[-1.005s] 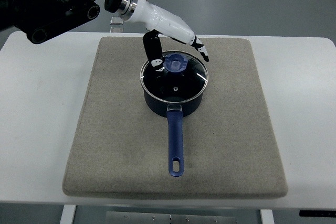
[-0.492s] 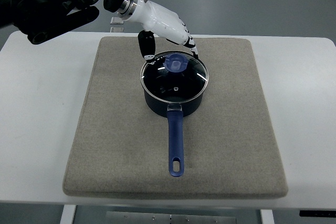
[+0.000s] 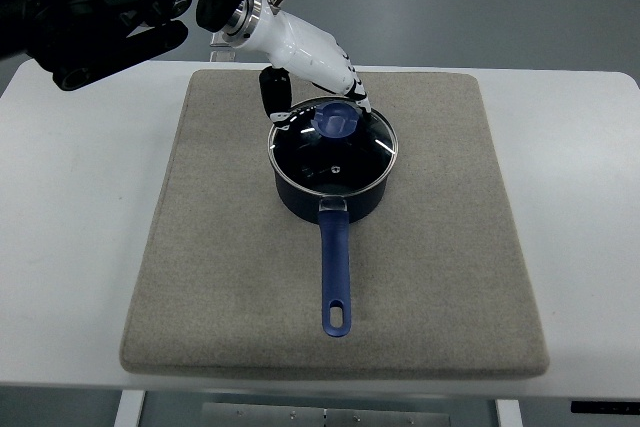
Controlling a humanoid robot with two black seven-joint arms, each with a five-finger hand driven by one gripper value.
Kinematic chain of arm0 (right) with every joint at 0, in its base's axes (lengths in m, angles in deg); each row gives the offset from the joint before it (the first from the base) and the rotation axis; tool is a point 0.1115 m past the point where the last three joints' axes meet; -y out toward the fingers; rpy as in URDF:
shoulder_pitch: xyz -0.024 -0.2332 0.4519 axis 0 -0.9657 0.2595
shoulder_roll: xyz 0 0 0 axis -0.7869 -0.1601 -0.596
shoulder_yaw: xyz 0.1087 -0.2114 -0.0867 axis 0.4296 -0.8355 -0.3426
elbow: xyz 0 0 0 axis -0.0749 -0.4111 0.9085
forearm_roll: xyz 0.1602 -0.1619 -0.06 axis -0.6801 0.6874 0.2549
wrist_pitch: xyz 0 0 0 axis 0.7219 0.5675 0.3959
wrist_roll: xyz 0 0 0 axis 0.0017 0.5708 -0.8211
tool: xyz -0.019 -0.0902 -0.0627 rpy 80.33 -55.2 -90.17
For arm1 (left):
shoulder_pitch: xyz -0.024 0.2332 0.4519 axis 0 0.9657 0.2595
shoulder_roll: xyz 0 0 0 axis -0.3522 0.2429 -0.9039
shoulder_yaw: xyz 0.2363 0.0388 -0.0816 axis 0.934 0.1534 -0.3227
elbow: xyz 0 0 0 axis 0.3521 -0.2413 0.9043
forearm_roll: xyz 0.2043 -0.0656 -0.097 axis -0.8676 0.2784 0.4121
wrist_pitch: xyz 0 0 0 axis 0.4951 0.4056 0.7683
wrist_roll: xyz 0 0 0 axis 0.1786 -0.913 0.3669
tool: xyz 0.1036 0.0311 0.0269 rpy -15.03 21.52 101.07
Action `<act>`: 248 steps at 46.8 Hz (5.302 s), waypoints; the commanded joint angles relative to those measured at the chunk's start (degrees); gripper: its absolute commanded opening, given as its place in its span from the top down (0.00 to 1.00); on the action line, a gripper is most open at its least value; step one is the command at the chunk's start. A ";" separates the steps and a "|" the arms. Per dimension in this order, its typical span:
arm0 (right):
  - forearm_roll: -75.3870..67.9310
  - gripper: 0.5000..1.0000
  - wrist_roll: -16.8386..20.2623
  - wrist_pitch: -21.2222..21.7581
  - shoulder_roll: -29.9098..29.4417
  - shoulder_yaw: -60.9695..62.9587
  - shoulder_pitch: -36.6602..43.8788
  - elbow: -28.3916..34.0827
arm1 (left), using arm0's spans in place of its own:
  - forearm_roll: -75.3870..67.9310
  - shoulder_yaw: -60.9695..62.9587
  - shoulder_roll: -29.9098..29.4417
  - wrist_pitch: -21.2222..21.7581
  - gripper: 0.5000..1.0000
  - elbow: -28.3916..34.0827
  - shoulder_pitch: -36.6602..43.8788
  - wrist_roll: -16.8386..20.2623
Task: Open pot lid and place left with left hand
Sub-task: 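Lower the left hand onto the blue knob of the glass lid, then close the left hand fingers around the blue lid knob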
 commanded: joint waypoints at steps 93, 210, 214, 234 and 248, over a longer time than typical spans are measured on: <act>0.00 0.17 0.00 0.00 0.00 0.00 0.00 0.00 | -0.32 0.49 2.23 -0.09 0.08 2.41 1.50 0.00; 0.00 0.17 0.00 0.00 0.00 0.00 0.00 -0.09 | 1.52 0.93 4.70 -3.96 0.35 5.48 0.36 0.00; 0.00 0.17 0.00 0.00 0.00 0.00 0.00 0.00 | 1.43 0.93 4.70 -3.87 0.35 5.48 0.36 0.00; 0.00 0.17 0.00 0.00 0.00 0.00 0.00 0.00 | 1.52 1.20 4.78 2.54 0.50 5.75 1.50 0.00; 0.00 0.17 0.00 0.00 0.00 0.00 0.00 0.00 | 0.99 1.64 4.78 0.18 0.50 5.40 1.41 0.00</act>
